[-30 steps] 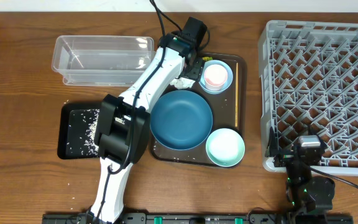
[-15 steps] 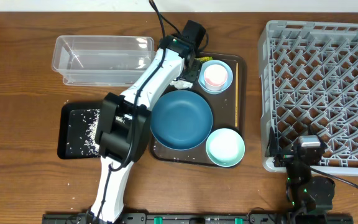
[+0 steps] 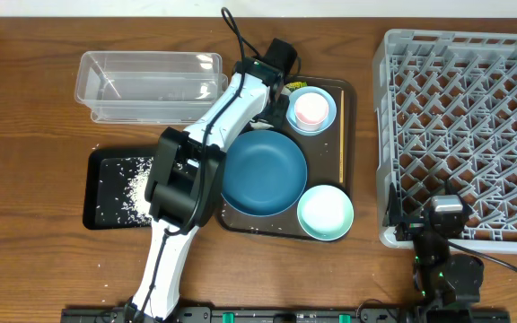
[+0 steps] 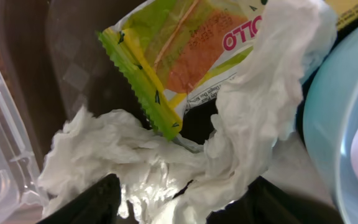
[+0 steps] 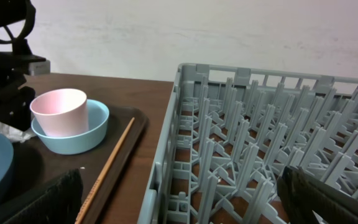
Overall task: Sort waste into correct bins and load items into the dishwasher rack
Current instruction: 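Grasp the crumpled white tissue on the brown tray with the left gripper, then carry the tissue left and drop it into the clear bin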
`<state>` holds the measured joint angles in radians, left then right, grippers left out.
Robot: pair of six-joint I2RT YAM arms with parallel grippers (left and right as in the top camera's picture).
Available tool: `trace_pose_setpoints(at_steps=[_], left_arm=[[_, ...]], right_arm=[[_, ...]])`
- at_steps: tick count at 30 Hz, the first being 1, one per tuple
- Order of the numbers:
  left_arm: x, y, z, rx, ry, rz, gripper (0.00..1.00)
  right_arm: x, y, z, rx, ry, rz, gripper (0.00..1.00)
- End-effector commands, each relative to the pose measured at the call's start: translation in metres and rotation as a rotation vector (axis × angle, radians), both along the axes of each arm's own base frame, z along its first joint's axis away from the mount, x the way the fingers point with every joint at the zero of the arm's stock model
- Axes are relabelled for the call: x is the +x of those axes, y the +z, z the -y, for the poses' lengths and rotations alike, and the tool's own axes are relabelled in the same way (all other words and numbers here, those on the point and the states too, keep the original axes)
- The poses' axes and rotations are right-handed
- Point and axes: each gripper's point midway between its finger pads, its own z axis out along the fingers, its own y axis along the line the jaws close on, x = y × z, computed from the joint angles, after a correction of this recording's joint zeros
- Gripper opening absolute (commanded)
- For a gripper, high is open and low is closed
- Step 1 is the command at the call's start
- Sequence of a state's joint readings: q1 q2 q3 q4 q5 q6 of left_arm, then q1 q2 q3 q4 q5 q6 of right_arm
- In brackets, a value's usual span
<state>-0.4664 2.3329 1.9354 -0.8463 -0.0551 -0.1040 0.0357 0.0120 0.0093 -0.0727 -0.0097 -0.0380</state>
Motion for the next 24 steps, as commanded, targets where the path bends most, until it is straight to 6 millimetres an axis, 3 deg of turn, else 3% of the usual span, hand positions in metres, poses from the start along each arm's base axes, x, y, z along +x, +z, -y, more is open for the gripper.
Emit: trace_pose_setpoints(at_steps=[1, 9, 13, 24], left_arm=[[-0.004, -0.004, 0.001, -0.014, -0.009, -0.020, 0.56], [-0.004, 0.000, 0.002, -0.025, 0.001, -0.017, 0.07], [-0.005, 0.019, 0.003, -0.046, 0.039, 0.003, 0.06], [-0.007, 0.115, 0.003, -0.153, 0.099, 0.155, 0.06]], right_arm=[[0.000, -0.001, 0.002, -0.012, -0.006, 0.000, 0.99], [0.000, -0.001, 0.002, -0.012, -0.006, 0.000, 0.99], [0.000, -0.001, 0.002, -0.012, -0.006, 0.000, 0.99], [0.000, -0.001, 0.002, -0.012, -0.006, 0.000, 0.99]])
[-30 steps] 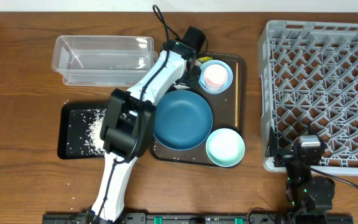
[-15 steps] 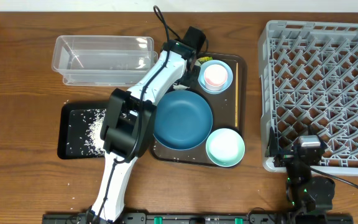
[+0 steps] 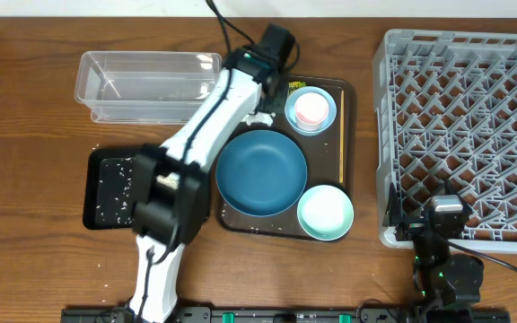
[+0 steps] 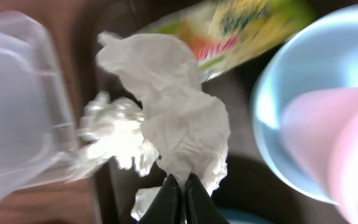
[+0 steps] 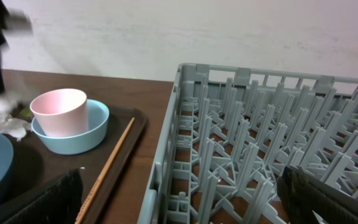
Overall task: Sort waste into correct bins and load items into the dishwasher rack
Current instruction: 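Carry the tissue left and drop it into the clear bin, then grasp the remaining tissue piece near the snack wrapper with the left gripper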
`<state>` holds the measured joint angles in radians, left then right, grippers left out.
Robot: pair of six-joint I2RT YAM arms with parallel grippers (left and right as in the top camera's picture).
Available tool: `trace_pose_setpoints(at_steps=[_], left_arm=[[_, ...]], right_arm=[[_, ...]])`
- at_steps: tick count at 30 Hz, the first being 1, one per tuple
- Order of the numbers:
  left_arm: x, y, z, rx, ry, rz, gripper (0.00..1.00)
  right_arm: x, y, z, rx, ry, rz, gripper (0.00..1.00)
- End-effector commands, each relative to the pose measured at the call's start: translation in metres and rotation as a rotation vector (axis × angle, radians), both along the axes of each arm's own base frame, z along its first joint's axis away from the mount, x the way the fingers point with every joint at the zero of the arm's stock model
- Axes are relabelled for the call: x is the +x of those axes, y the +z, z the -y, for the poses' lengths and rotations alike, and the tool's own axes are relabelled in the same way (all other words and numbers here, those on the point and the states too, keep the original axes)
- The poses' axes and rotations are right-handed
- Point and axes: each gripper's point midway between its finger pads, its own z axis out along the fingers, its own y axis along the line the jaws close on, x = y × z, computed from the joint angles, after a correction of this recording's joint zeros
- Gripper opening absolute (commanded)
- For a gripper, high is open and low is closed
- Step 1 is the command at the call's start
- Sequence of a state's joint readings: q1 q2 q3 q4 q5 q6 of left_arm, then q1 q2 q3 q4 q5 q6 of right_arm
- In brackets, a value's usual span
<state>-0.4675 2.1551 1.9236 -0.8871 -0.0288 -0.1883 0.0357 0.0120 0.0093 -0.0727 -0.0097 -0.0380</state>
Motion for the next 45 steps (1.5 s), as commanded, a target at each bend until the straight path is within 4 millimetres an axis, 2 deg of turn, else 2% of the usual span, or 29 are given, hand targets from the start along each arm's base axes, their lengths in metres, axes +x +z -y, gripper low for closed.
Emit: trace_pose_setpoints(at_steps=[1, 5, 8, 10, 12, 21, 23, 24, 26, 27, 28, 30, 33, 35, 37, 39, 42, 45], left_arm=[[-0.002, 0.041, 0.000, -0.053, 0.030, 0.068, 0.06], [-0.002, 0.060, -0.001, -0.071, 0.032, 0.105, 0.06], [0.005, 0.074, -0.012, -0.078, 0.077, 0.152, 0.06], [0.014, 0.083, -0.030, -0.077, 0.172, 0.189, 0.06], [0.024, 0.088, -0.056, -0.075, 0.310, 0.219, 0.06], [0.047, 0.081, -0.166, -0.190, 0.838, 0.219, 0.07], [0.049, 0.078, -0.184, -0.202, 0.908, 0.218, 0.17], [0.050, 0.076, -0.190, -0.208, 0.931, 0.215, 0.28], [0.050, 0.073, -0.201, -0.216, 0.967, 0.208, 0.36], [0.050, 0.073, -0.204, -0.215, 0.975, 0.208, 0.43], [0.049, 0.072, -0.206, -0.212, 0.980, 0.205, 0.56], [0.047, 0.071, -0.207, -0.207, 0.982, 0.197, 0.66], [0.045, 0.068, -0.197, -0.232, 0.938, 0.155, 0.67], [0.045, 0.066, -0.175, -0.285, 0.804, 0.101, 0.64], [0.042, 0.069, -0.132, -0.365, 0.542, 0.042, 0.60], [0.034, 0.070, -0.103, -0.388, 0.384, 0.013, 0.59], [0.018, 0.064, -0.073, -0.323, 0.279, -0.011, 0.60], [0.007, 0.056, -0.059, -0.201, 0.267, 0.006, 0.60]], right_arm=[[0.000, -0.001, 0.002, -0.012, -0.006, 0.000, 0.99], [0.000, -0.001, 0.002, -0.012, -0.006, 0.000, 0.99], [0.000, -0.001, 0.002, -0.012, -0.006, 0.000, 0.99], [0.000, -0.001, 0.002, -0.012, -0.006, 0.000, 0.99], [0.000, -0.001, 0.002, -0.012, -0.006, 0.000, 0.99], [0.000, -0.001, 0.002, -0.012, -0.006, 0.000, 0.99], [0.000, -0.001, 0.002, -0.012, -0.006, 0.000, 0.99], [0.000, -0.001, 0.002, -0.012, -0.006, 0.000, 0.99], [0.000, -0.001, 0.002, -0.012, -0.006, 0.000, 0.99], [0.000, -0.001, 0.002, -0.012, -0.006, 0.000, 0.99], [0.000, -0.001, 0.002, -0.012, -0.006, 0.000, 0.99], [0.000, -0.001, 0.002, -0.012, -0.006, 0.000, 0.99], [0.000, -0.001, 0.002, -0.012, -0.006, 0.000, 0.99], [0.000, -0.001, 0.002, -0.012, -0.006, 0.000, 0.99], [0.000, -0.001, 0.002, -0.012, -0.006, 0.000, 0.99], [0.000, -0.001, 0.002, -0.012, -0.006, 0.001, 0.99], [0.000, -0.001, 0.002, -0.012, -0.006, 0.000, 0.99], [0.000, -0.001, 0.002, -0.012, -0.006, 0.000, 0.99]])
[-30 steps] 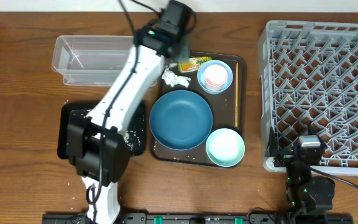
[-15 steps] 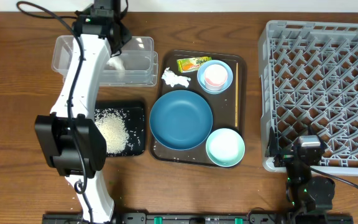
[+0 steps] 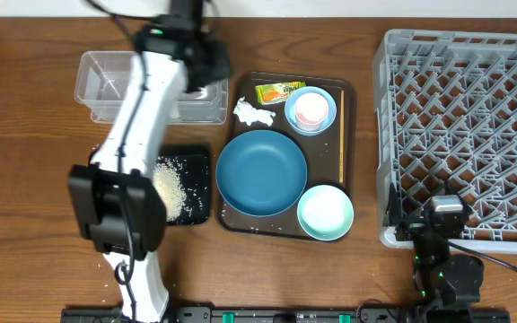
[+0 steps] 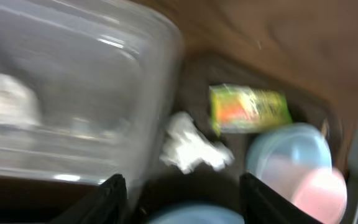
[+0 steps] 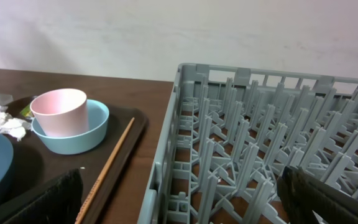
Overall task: Sort waste into correct bins and load items into the dishwasher rack
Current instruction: 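Grasp the remaining tissue piece near the snack wrapper with the left gripper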
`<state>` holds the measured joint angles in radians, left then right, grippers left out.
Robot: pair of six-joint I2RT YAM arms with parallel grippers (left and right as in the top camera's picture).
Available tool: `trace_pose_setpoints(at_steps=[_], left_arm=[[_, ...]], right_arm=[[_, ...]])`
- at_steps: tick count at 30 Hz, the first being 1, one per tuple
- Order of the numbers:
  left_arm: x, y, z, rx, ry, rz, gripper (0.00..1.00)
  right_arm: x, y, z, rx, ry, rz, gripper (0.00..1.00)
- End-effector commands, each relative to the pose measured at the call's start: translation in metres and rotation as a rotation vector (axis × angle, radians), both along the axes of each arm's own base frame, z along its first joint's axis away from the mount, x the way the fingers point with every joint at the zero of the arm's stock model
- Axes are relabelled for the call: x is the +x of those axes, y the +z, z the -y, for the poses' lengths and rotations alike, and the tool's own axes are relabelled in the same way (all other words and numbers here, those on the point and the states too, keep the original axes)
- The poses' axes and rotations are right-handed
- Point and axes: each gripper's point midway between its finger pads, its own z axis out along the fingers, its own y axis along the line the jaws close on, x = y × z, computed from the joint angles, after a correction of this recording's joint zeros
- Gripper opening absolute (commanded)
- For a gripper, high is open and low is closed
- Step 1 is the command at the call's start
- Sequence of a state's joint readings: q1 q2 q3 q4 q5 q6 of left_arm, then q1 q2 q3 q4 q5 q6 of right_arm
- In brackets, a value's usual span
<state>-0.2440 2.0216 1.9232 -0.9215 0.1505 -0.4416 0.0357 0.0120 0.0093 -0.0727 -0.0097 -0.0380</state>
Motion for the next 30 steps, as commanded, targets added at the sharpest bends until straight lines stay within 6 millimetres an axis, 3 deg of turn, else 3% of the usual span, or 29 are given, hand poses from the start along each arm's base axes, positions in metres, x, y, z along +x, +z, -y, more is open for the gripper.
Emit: trace_pose_setpoints(at_steps=[1, 7, 17, 30], left_arm=[[-0.014, -0.008, 0.024, 0.122, -0.098, 0.008, 0.60], [-0.028, -0.030, 0.035, 0.215, 0.044, 0.000, 0.61], [-0.011, -0.055, 0.042, 0.190, 0.068, 0.081, 0.61], [-0.003, -0.107, 0.046, 0.213, 0.068, 0.029, 0.61]], right_arm=[[0.000, -0.001, 0.002, -0.012, -0.006, 0.000, 0.99], [0.000, -0.001, 0.002, -0.012, -0.006, 0.000, 0.99], [0.000, -0.001, 0.002, -0.012, -0.006, 0.000, 0.99], [0.000, -0.001, 0.002, -0.012, -0.006, 0.000, 0.99]])
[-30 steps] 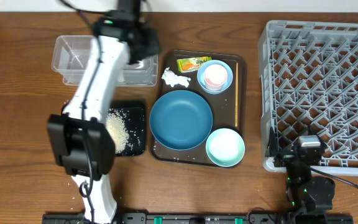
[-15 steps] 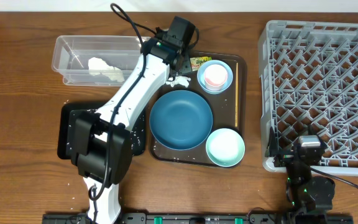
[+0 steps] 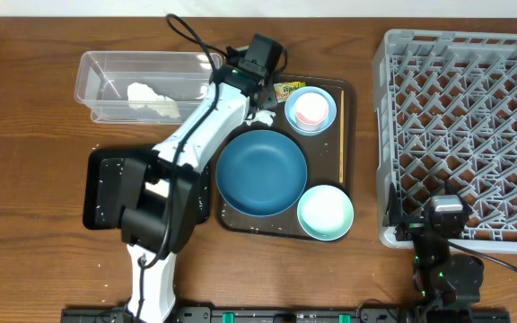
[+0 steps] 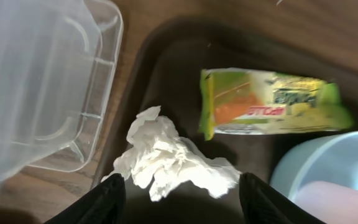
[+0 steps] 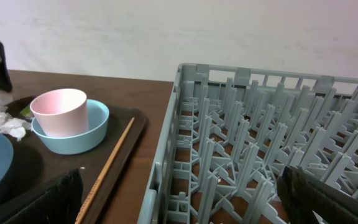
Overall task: Sort waste into correct bins and load items into the dishwasher rack
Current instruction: 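Grasp the remaining tissue piece near the snack wrapper with the left gripper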
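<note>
My left gripper [image 4: 182,194] hangs open over the back left corner of the dark serving tray [image 3: 344,179]. A crumpled white tissue [image 4: 173,158] lies just ahead of its fingers. Behind the tissue lies a green and orange snack wrapper [image 4: 263,102]. Another tissue wad [image 3: 151,94] sits inside the clear plastic bin [image 3: 106,63]. On the tray are a blue plate [image 3: 261,173], a mint bowl [image 3: 325,212], a pink cup [image 5: 59,111] in a light blue bowl [image 5: 73,140], and a chopstick [image 3: 341,135]. My right gripper [image 5: 179,202] stands open at the grey dishwasher rack's [image 3: 465,126] front left corner.
A black tray [image 3: 106,193] sprinkled with rice grains lies left of the serving tray, partly under my left arm. The rack fills the right side of the table. Bare wood lies between the serving tray and the rack.
My left gripper was open over the clear bin's right end. Now it is open above the tissue in the serving tray's back left corner. A tissue wad shows in the bin.
First my left gripper was open, low over tissue and wrapper in the tray corner. Then it was shut on a piece of tissue. Later it hung open over the clear bin. That piece now lies in the bin, with the gripper back over the tray.
</note>
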`<state>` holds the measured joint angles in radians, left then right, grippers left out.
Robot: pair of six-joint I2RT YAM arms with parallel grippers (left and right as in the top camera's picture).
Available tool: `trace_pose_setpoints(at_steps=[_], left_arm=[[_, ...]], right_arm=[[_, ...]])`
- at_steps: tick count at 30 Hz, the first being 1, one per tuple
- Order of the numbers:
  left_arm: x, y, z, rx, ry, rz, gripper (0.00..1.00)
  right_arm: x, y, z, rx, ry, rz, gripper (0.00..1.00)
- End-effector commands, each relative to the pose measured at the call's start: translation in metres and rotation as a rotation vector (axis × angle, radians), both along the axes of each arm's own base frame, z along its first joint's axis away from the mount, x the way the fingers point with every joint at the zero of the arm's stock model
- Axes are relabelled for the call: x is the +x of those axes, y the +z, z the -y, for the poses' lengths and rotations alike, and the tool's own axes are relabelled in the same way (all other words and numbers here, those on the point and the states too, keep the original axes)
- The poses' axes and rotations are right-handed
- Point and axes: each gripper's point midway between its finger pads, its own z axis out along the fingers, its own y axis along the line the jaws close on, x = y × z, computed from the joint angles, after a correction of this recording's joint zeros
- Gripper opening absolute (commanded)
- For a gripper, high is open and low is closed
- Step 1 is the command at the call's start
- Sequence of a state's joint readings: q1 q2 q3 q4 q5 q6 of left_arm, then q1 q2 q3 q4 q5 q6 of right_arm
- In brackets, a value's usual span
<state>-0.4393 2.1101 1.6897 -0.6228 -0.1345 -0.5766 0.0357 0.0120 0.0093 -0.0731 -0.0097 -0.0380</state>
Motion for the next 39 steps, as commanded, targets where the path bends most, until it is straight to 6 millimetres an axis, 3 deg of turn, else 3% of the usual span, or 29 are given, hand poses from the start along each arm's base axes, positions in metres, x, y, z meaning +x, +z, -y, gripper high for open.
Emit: trace_pose_setpoints(at_steps=[1, 7, 13, 19, 23, 28, 31, 33, 39], left_arm=[[0.000, -0.017, -0.005, 0.022, 0.018, -0.022, 0.61], [0.006, -0.033, -0.020, 0.124, 0.041, -0.008, 0.61], [0.005, -0.059, -0.021, 0.174, -0.030, -0.050, 0.61], [0.003, -0.063, -0.017, 0.178, -0.039, -0.058, 0.59], [-0.001, -0.064, -0.011, 0.179, -0.053, -0.066, 0.45], [-0.005, -0.063, -0.002, 0.179, -0.072, -0.063, 0.19], [-0.006, -0.056, 0.002, 0.175, -0.081, -0.053, 0.06], [-0.007, -0.046, 0.004, 0.171, -0.084, -0.043, 0.06], [-0.006, 0.016, 0.004, 0.129, -0.075, 0.054, 0.06]], right_arm=[[0.000, -0.001, 0.002, -0.012, -0.006, 0.001, 0.99], [0.000, -0.001, 0.002, -0.012, -0.006, 0.001, 0.99], [0.000, -0.001, 0.002, -0.012, -0.006, 0.001, 0.99], [0.000, -0.001, 0.002, -0.012, -0.006, 0.001, 0.99], [0.000, -0.001, 0.002, -0.012, -0.006, 0.001, 0.99], [0.000, -0.001, 0.002, -0.012, -0.006, 0.001, 0.99], [0.000, -0.001, 0.002, -0.012, -0.006, 0.001, 0.99], [0.000, -0.001, 0.002, -0.012, -0.006, 0.001, 0.99], [0.000, -0.001, 0.002, -0.012, -0.006, 0.001, 0.99]])
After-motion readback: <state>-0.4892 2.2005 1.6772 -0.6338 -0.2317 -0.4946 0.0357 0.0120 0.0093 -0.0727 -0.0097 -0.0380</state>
